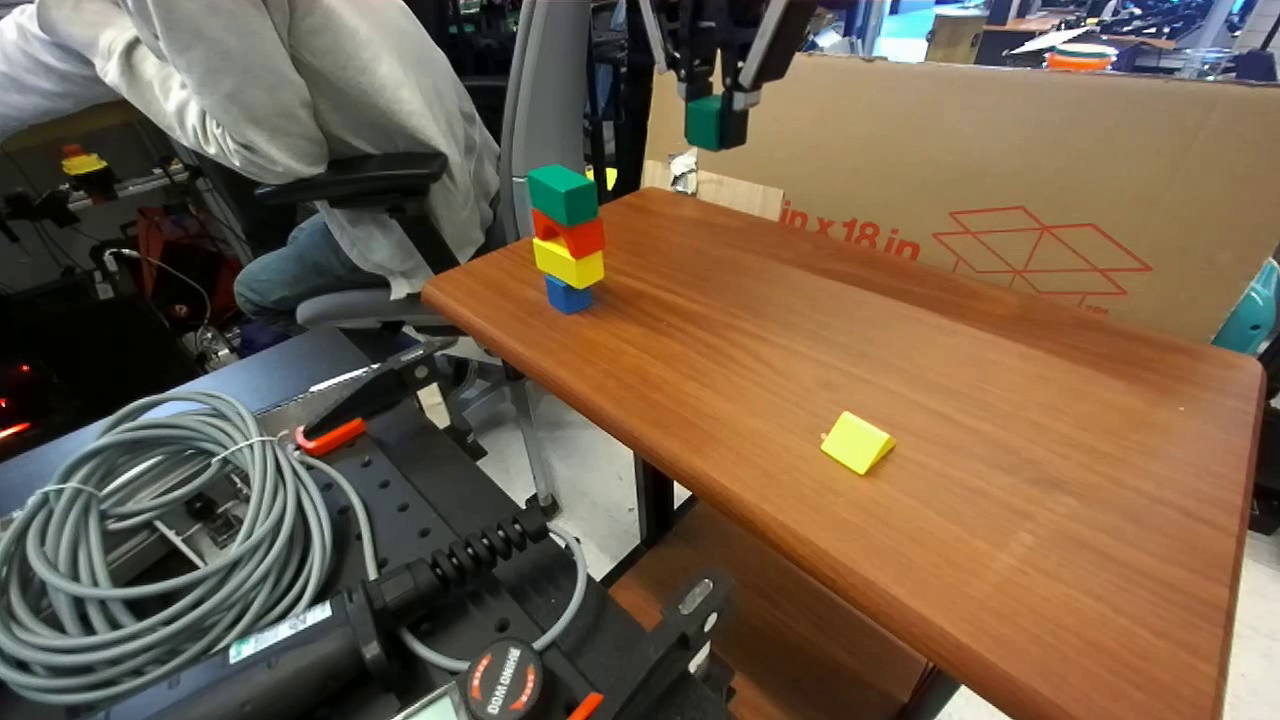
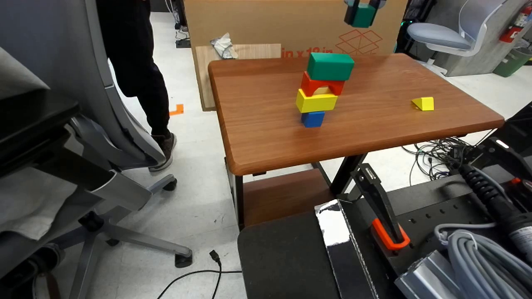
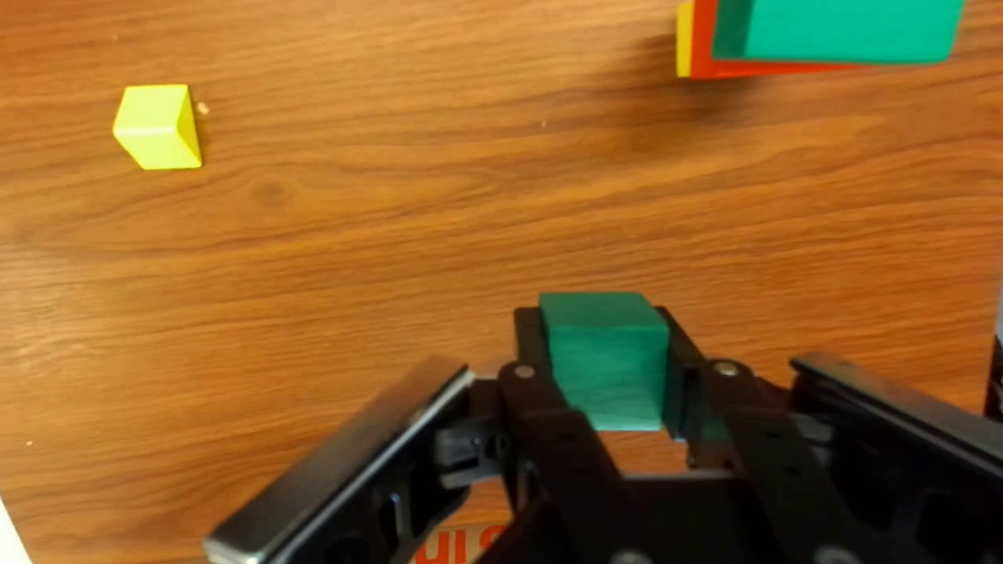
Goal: Put the right green block on the green block
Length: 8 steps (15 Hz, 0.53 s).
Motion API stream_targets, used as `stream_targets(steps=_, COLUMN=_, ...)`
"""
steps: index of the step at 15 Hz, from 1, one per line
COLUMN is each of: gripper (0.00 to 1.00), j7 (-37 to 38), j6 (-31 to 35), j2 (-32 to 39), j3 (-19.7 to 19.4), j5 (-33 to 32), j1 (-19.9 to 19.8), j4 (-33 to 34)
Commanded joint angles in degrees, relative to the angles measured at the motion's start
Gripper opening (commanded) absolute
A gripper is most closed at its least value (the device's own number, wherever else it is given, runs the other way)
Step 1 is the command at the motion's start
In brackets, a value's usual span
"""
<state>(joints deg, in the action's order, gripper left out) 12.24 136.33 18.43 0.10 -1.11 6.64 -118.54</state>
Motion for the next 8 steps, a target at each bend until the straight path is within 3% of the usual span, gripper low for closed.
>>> stream_targets(steps=1, gripper=0.09, j7=3.1, j6=-3.5, j2=-3.6, j3=1.7, j5=0.1, j1=1.5, j4=-2.0)
stream_targets(steps=8, gripper=0.09, j7=7.0, j6=-7.3, j2=-3.8, j3=3.7, j5=-0.4, j1=3.9, j4=-1.6)
